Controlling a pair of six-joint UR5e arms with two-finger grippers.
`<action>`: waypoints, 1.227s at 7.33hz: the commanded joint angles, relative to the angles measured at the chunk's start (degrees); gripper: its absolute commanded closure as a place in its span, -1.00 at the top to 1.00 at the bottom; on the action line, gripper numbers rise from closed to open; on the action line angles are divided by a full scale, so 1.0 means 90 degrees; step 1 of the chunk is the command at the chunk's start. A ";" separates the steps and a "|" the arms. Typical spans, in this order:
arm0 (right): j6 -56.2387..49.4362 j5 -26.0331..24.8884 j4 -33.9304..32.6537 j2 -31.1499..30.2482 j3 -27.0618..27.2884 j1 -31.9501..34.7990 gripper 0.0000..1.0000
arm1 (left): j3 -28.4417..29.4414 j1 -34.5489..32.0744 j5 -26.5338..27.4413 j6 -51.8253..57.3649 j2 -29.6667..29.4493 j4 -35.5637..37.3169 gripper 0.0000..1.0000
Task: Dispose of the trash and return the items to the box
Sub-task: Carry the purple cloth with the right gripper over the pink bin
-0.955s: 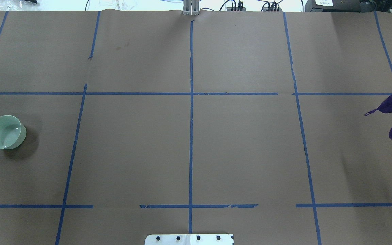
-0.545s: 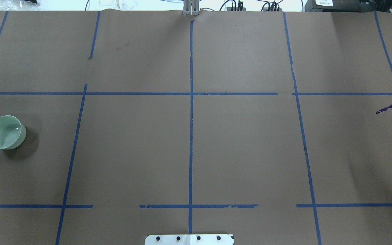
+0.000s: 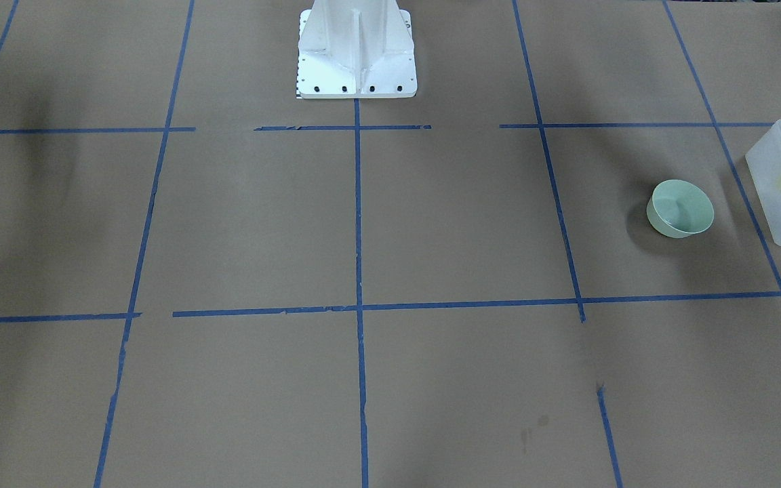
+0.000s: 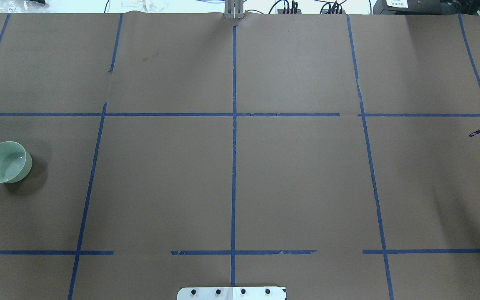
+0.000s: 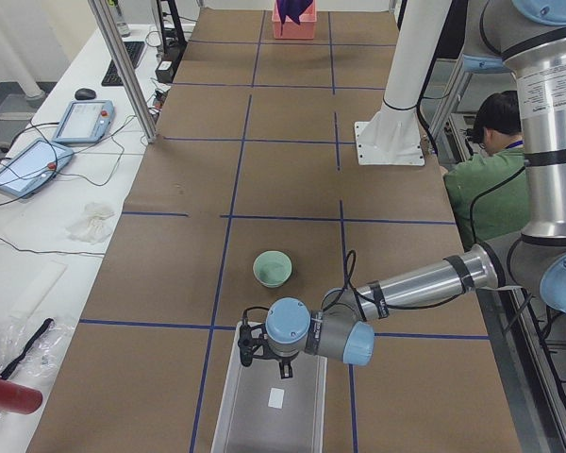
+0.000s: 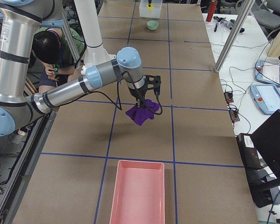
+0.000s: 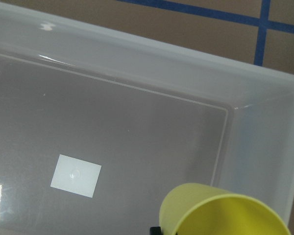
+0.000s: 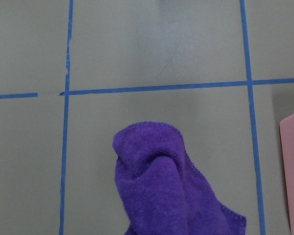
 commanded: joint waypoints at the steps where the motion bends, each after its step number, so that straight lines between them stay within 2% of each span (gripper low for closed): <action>1: -0.0007 0.0008 0.0003 0.0002 -0.0026 0.0100 -1.00 | 0.0135 0.0004 0.0001 0.0002 -0.0004 -0.0205 0.09; 2: -0.0017 0.0017 0.0003 0.0002 -0.0026 0.0139 -1.00 | 0.0126 0.0004 0.0001 0.0002 -0.0004 -0.0205 0.23; 4: -0.0046 0.0076 -0.0007 0.0002 -0.0026 0.0226 -1.00 | -0.0107 -0.0016 -0.0009 -0.0018 -0.0052 -0.0186 0.24; 5: -0.0046 0.0260 -0.0036 0.0011 -0.0036 0.0314 -1.00 | -0.0438 -0.0035 -0.0028 -0.0018 0.0015 -0.0137 0.55; 6: -0.0046 0.0261 -0.0036 0.0012 -0.0055 0.0315 -1.00 | -0.0741 -0.0084 -0.0028 -0.0018 0.0074 -0.0108 0.99; 9: -0.0298 0.0262 -0.0036 0.0012 -0.0250 0.0412 -1.00 | -0.1552 -0.0940 0.0021 0.0205 0.0444 -0.0040 1.00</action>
